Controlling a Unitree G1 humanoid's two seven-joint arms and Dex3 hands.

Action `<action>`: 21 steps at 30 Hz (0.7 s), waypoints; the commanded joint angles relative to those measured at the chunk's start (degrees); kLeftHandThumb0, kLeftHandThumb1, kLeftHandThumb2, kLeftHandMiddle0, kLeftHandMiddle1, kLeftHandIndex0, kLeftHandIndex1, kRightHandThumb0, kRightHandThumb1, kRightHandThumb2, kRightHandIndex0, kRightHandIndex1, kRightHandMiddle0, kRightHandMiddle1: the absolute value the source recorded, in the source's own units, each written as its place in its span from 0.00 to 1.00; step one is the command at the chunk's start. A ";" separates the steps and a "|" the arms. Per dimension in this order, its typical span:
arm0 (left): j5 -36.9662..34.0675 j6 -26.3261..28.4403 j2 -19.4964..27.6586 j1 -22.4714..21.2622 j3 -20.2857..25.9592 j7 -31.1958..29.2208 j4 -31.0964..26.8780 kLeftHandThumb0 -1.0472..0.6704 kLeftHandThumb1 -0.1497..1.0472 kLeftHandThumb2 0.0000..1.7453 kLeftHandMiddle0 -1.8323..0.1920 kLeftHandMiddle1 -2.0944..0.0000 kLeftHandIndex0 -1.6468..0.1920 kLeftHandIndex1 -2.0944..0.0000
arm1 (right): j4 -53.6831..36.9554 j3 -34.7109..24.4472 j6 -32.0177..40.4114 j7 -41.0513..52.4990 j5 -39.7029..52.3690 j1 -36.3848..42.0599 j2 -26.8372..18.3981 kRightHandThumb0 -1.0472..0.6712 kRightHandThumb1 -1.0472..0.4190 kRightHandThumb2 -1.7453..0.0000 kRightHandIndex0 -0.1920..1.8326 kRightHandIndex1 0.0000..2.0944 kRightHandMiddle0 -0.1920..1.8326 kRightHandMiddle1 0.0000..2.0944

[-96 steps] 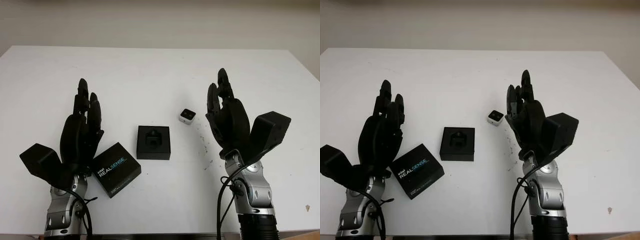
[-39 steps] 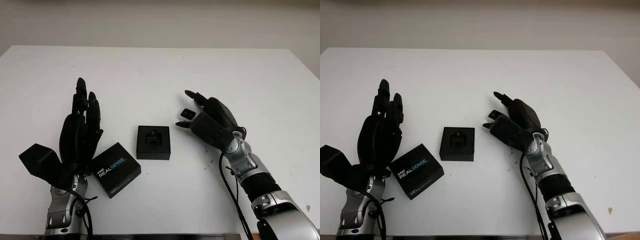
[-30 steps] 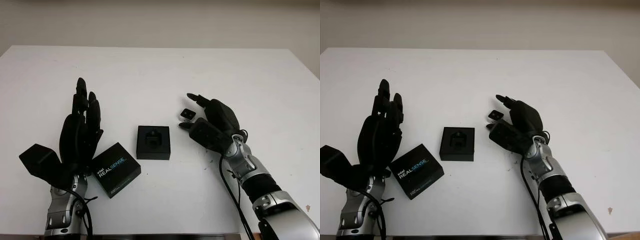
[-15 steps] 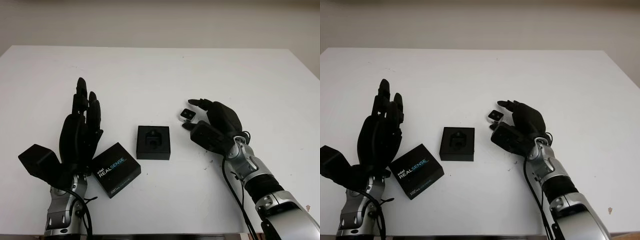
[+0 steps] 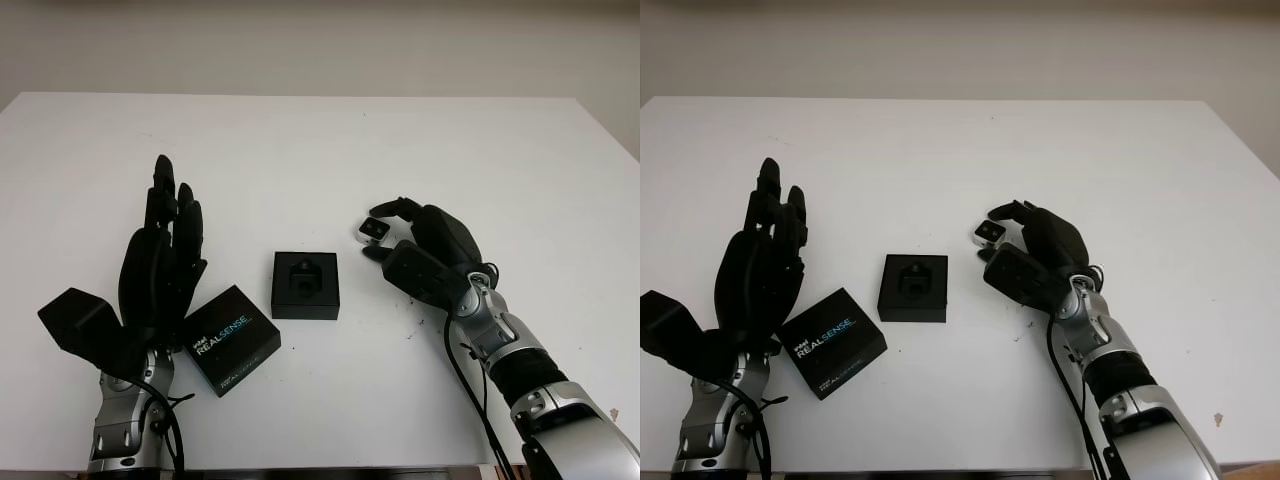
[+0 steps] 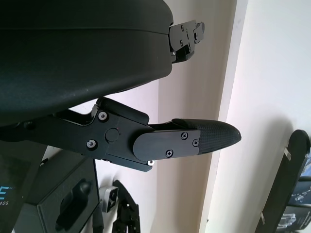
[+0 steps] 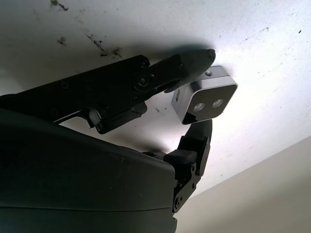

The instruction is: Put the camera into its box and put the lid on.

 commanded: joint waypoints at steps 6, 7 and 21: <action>0.27 -0.35 0.32 0.79 0.15 0.07 -1.01 0.21 1.00 0.25 1.00 1.00 1.00 1.00 | 1.14 0.97 -2.58 -1.98 -0.31 0.83 0.57 0.40 0.06 0.97 0.35 0.09 0.32 0.59; 0.34 -0.27 0.35 0.82 0.12 0.11 -1.10 0.21 1.00 0.25 1.00 1.00 1.00 1.00 | 1.26 1.11 -2.75 -2.13 -0.41 0.80 0.51 0.40 0.06 0.97 0.35 0.09 0.32 0.59; 0.07 -0.40 0.14 0.77 0.11 -0.12 -0.84 0.21 1.00 0.24 1.00 1.00 1.00 1.00 | 2.75 0.58 -8.12 -3.21 0.72 1.07 0.19 0.39 0.06 0.97 0.34 0.13 0.32 0.61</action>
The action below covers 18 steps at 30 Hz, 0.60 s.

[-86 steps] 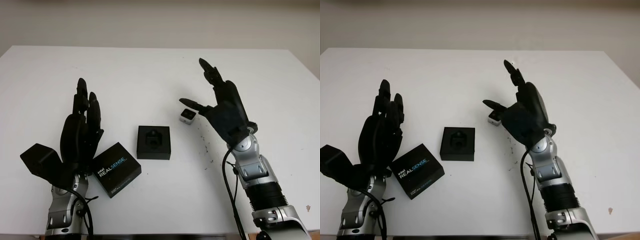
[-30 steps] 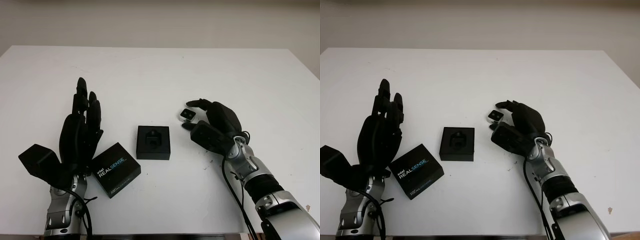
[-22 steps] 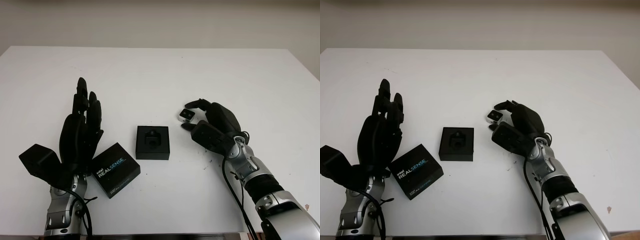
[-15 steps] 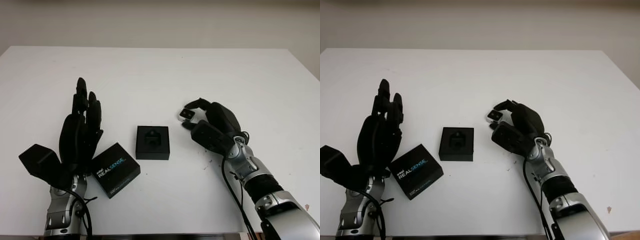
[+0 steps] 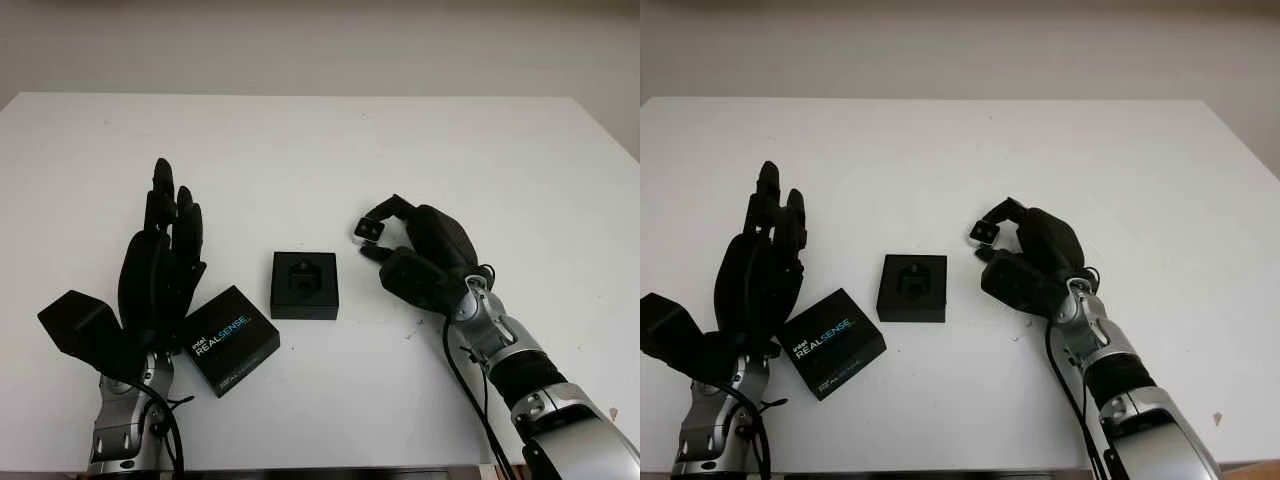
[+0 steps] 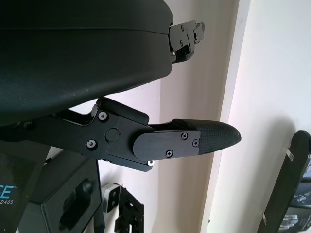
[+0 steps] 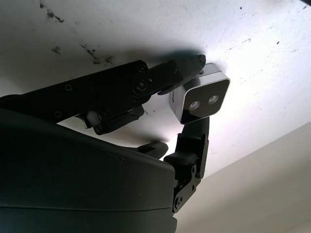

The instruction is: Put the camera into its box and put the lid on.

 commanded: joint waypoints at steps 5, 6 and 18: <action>0.22 0.16 0.14 0.29 -0.09 0.34 -1.01 0.21 1.00 0.24 1.00 1.00 1.00 1.00 | 1.96 -1.87 -3.04 0.72 3.37 0.36 1.10 0.39 0.06 0.97 0.33 0.13 0.31 0.65; 0.22 0.15 0.18 0.33 -0.13 0.28 -1.05 0.21 1.00 0.24 1.00 1.00 1.00 1.00 | 2.08 -2.75 -3.36 1.89 4.99 0.31 1.38 0.39 0.06 0.97 0.31 0.13 0.30 0.66; 0.49 0.72 0.58 0.65 -0.24 0.08 -1.32 0.20 1.00 0.24 1.00 1.00 1.00 1.00 | -4.23 -9.80 -4.68 13.41 17.39 -0.61 2.23 0.35 0.04 0.97 0.26 0.10 0.27 0.74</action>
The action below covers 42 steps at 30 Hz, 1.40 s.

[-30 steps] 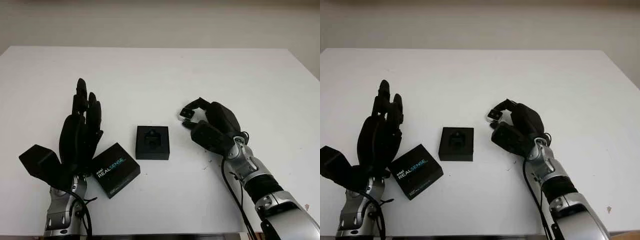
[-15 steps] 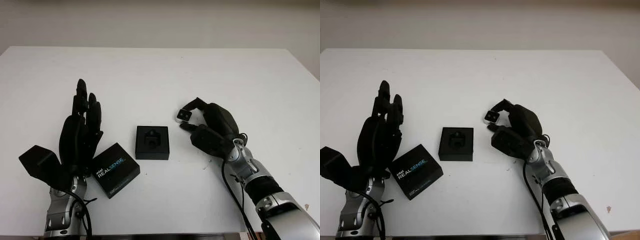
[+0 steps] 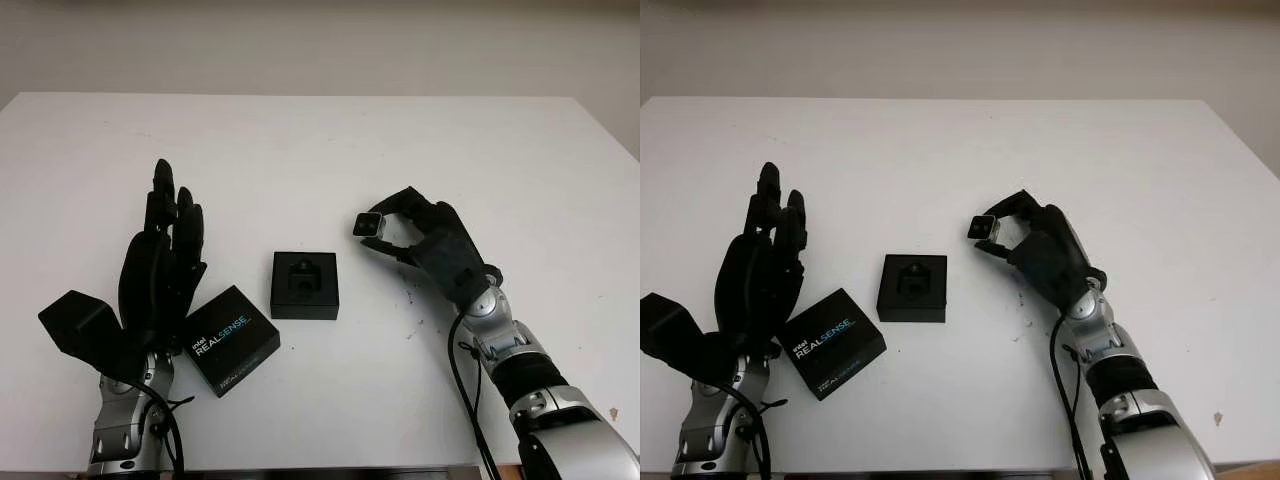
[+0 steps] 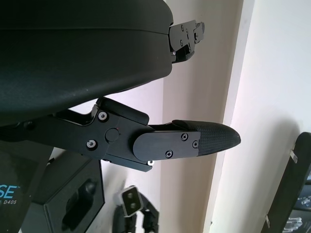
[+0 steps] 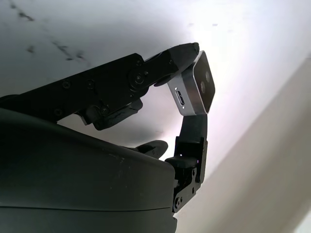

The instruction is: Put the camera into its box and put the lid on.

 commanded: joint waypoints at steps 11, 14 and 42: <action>0.52 -0.31 0.61 0.54 -0.21 -0.60 -1.04 0.21 1.00 0.27 1.00 1.00 1.00 1.00 | -16.70 -2.32 5.84 8.60 5.90 3.23 2.07 0.33 0.04 0.97 0.26 0.10 0.28 0.76; 0.56 -0.18 0.66 0.56 -0.27 -0.53 -1.06 0.21 1.00 0.27 1.00 1.00 1.00 1.00 | -20.72 -2.39 7.42 10.49 7.22 4.66 2.90 0.32 0.04 0.97 0.26 0.10 0.28 0.76; 0.21 0.28 0.52 0.09 -0.16 0.15 -1.08 0.21 1.00 0.26 1.00 1.00 1.00 1.00 | -32.69 0.23 24.12 23.78 15.14 11.24 6.43 0.34 0.02 0.97 0.22 0.07 0.23 0.79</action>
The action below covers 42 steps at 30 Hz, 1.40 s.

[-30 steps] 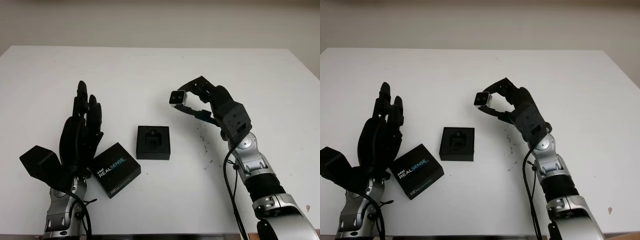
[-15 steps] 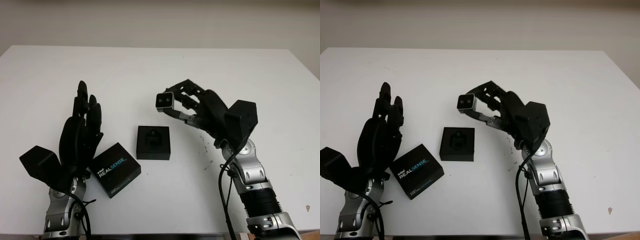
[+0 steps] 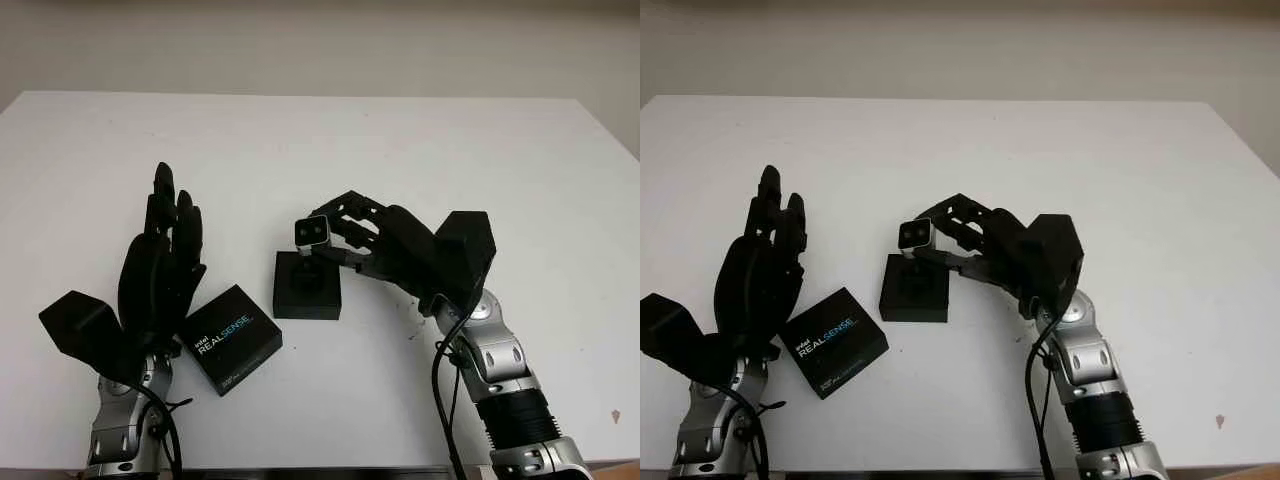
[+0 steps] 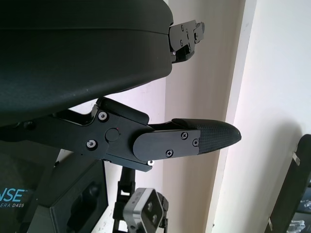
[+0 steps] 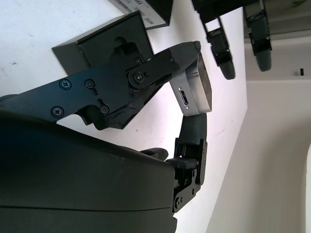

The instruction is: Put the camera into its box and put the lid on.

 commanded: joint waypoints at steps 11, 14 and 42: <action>0.20 -0.49 0.08 -0.21 -0.19 -0.33 -0.67 0.21 1.00 0.26 1.00 1.00 1.00 1.00 | 3.44 2.12 -3.40 -0.04 -5.41 -0.85 -1.07 0.35 0.03 0.97 0.22 0.07 0.24 0.76; 0.22 -0.51 0.11 -0.13 -0.25 -0.45 -0.70 0.21 1.00 0.27 1.00 1.00 1.00 1.00 | 3.93 2.48 -3.58 0.17 -5.61 -0.84 -0.97 0.35 0.03 0.97 0.23 0.06 0.25 0.76; 0.13 -0.01 -0.05 0.30 -0.18 -0.59 -0.80 0.21 1.00 0.27 1.00 1.00 1.00 1.00 | 7.15 6.47 -16.87 -1.45 -10.78 1.83 0.08 0.33 0.02 0.97 0.23 0.06 0.24 0.81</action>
